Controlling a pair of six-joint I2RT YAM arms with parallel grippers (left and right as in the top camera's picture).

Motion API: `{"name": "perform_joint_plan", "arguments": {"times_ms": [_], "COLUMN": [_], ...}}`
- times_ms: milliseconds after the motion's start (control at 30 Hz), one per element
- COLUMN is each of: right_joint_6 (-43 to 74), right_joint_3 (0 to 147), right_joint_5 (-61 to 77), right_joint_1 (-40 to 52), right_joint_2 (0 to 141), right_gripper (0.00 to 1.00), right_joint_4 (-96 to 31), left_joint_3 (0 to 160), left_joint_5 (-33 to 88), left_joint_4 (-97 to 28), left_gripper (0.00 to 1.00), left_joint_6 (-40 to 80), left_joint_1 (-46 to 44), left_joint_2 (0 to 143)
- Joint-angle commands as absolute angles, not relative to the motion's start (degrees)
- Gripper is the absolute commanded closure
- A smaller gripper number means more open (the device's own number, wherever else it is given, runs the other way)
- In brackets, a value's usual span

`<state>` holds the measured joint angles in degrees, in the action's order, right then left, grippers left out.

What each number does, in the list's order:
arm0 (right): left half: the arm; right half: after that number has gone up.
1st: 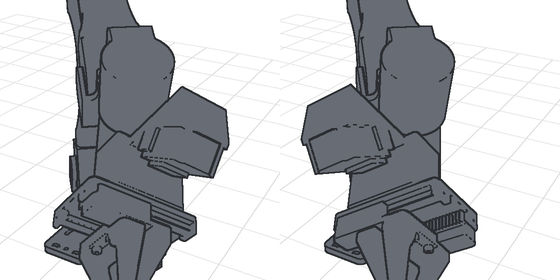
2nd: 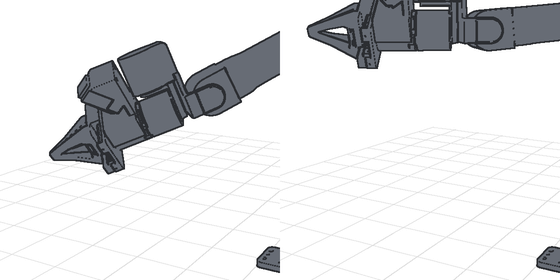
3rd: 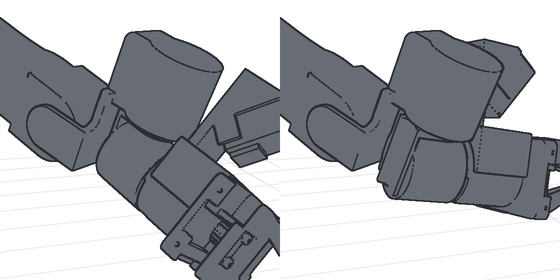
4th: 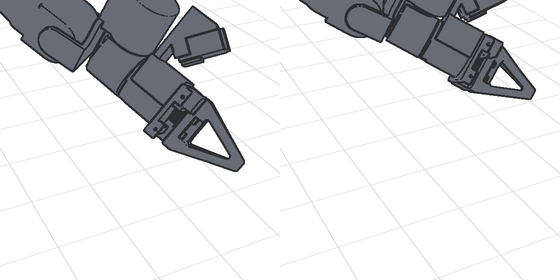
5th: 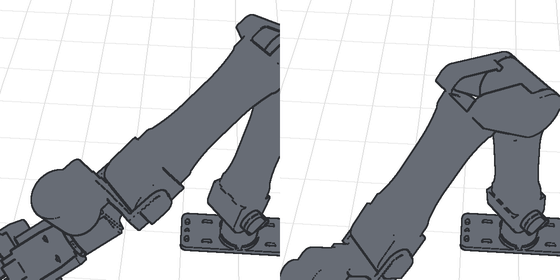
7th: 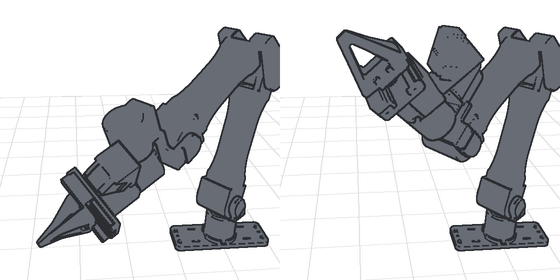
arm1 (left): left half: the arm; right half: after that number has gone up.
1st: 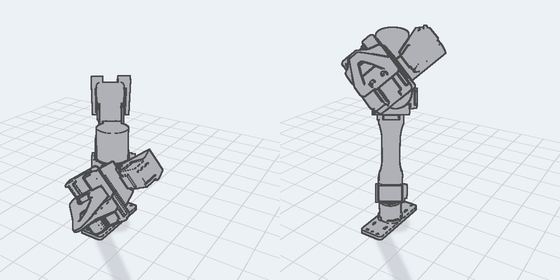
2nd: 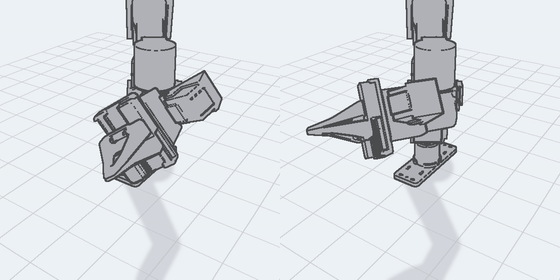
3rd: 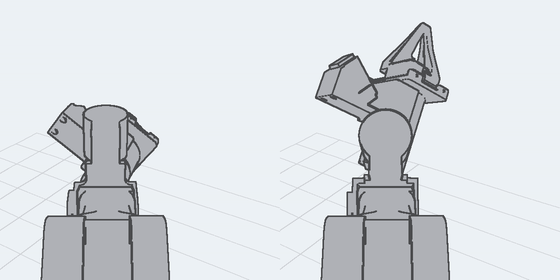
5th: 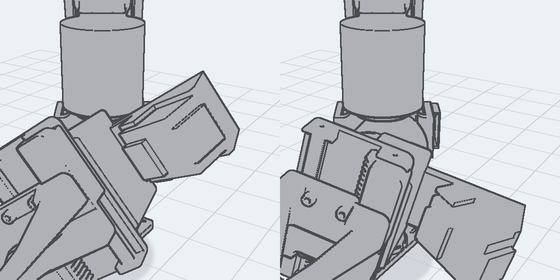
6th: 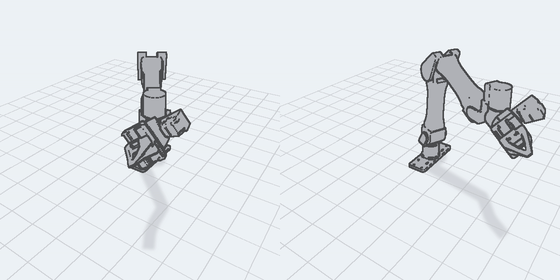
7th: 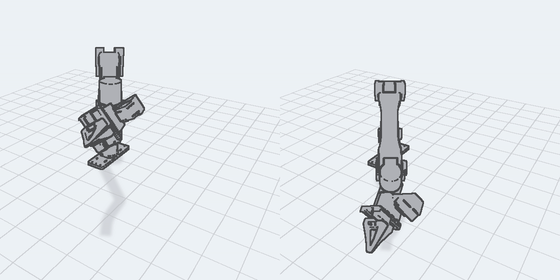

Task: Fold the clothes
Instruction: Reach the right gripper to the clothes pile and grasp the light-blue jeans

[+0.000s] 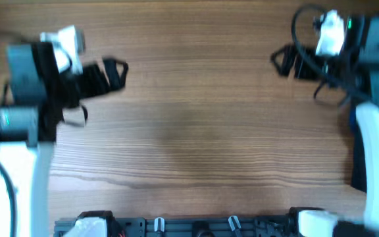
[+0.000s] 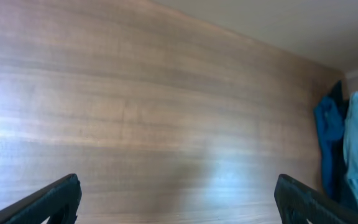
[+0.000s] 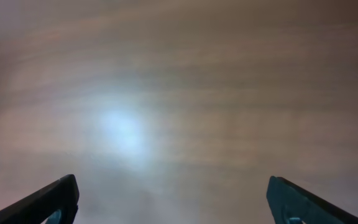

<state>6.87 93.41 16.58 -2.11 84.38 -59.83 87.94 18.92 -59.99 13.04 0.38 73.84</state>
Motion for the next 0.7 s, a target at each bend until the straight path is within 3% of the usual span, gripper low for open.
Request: {"name": "perform_joint_plan", "arguments": {"times_ms": [0, 67, 167, 267, 367, 667], "right_joint_6": [10.0, 11.0, 14.5, 15.3, 16.7, 16.3], "right_joint_3": [107.4, 112.9, 114.1, 114.1, 114.1, 114.0], "right_joint_5": [-5.5, -12.9, -12.9, -6.2, -5.0, -14.9], "right_joint_1": [-5.5, -8.6, -14.3, -20.1, -24.1, -26.3], "right_joint_2": [96.0, 103.0, 110.3, 116.6, 122.0, 128.1], "right_gripper": [0.03, 0.03, 0.03, 0.14, 0.19, 0.23], "right_joint_4": [-62.5, -63.1, -59.2, -54.1, -47.8, -36.6], "left_joint_3": [97.4, 97.5, 97.5, 97.5, 97.5, 97.5], "left_joint_5": [19.5, 21.5, 21.8, 21.9, 21.9, 21.8], "left_joint_4": [-65.2, -65.6, -65.9, -65.9, -66.1, -66.1], "left_gripper": [0.0, 0.0, 0.0, 0.0, 0.0, 0.0], "left_joint_6": [11.0, 11.0, 11.0, 11.0, 11.0, 11.0], "left_joint_1": [0.1, 0.1, 0.1, 0.1, 0.1, 0.1], "left_joint_2": [82.2, 83.8, 84.6, 84.5, 84.5, 84.5]}}
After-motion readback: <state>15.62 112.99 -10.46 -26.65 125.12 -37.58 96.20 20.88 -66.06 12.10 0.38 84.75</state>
